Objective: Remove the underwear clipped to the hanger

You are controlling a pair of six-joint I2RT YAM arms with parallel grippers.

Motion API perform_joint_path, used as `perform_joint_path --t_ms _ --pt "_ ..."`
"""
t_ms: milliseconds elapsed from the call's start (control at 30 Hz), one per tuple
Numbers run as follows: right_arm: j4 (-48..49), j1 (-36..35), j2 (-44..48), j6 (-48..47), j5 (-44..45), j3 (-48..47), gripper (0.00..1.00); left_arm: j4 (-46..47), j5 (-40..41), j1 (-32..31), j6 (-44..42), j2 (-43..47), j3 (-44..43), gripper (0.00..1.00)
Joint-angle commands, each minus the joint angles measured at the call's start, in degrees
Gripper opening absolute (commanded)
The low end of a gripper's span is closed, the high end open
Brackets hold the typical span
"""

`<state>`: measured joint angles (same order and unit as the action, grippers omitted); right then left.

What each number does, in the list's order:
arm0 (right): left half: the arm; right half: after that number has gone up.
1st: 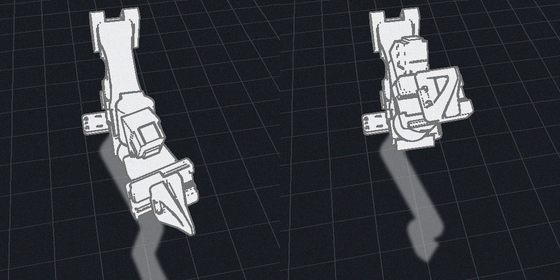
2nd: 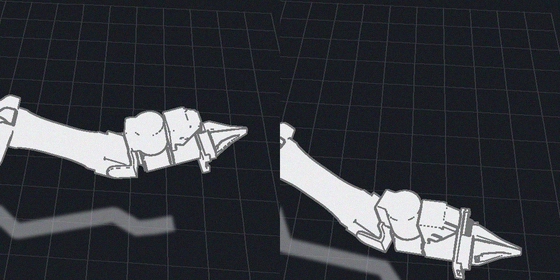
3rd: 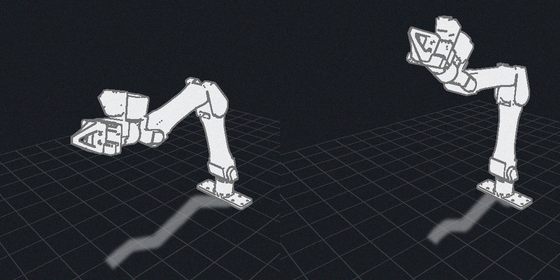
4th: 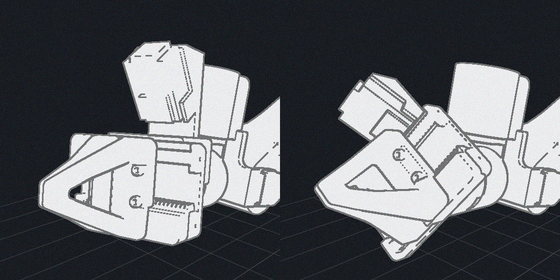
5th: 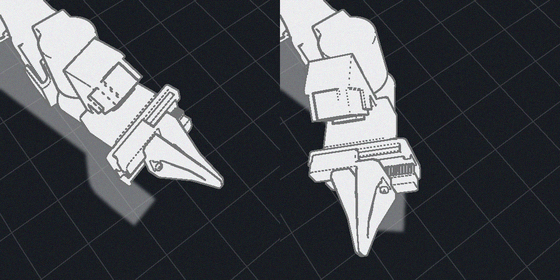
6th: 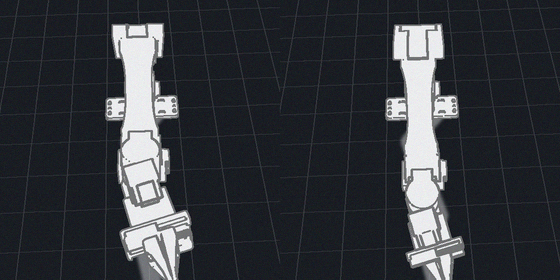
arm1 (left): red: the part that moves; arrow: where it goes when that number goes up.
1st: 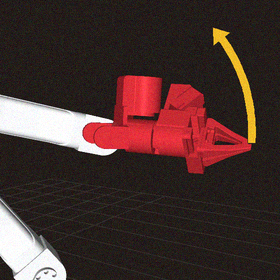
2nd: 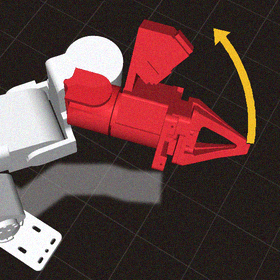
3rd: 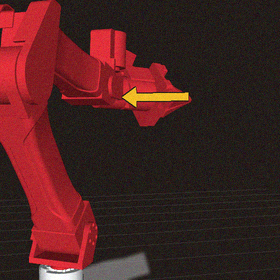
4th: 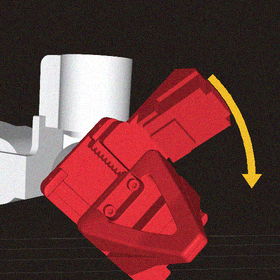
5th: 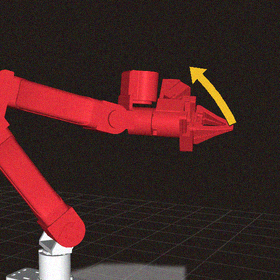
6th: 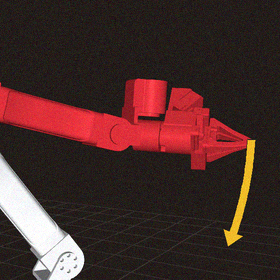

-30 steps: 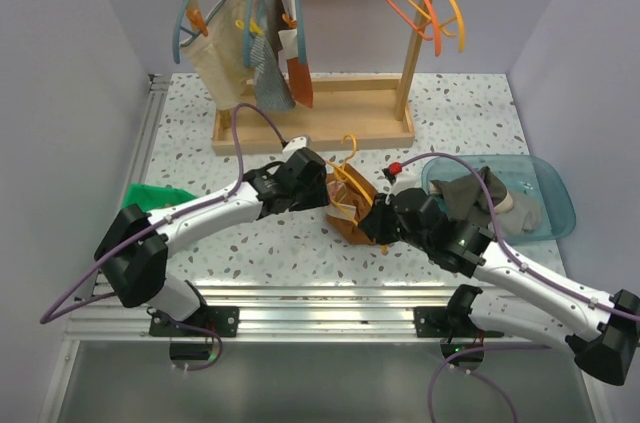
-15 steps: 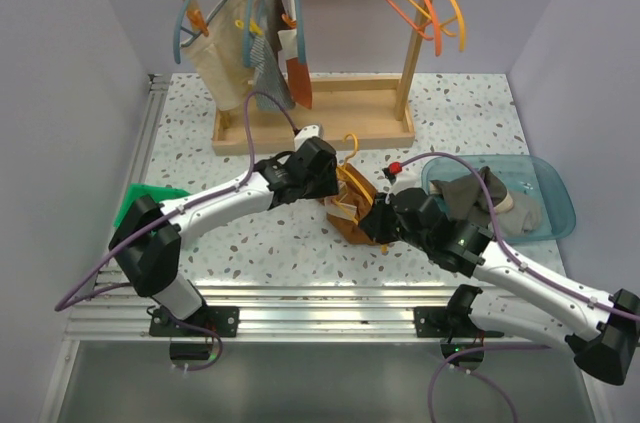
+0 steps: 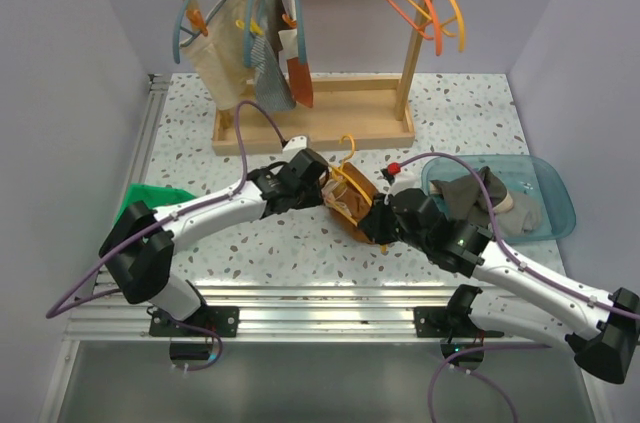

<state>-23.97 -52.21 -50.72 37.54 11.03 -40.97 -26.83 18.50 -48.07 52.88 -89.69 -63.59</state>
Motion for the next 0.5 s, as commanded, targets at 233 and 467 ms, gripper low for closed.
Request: perform_joint_path --t_ms 233,467 --pt "0.1 -0.2 1.0 1.0 3.6 -2.7 0.00 6.5 -4.7 0.0 10.6 12.2 16.0 0.38" --pt "0.1 -0.2 1.0 0.5 2.6 -2.4 0.00 11.4 -4.9 0.0 15.5 22.0 18.9 0.62"
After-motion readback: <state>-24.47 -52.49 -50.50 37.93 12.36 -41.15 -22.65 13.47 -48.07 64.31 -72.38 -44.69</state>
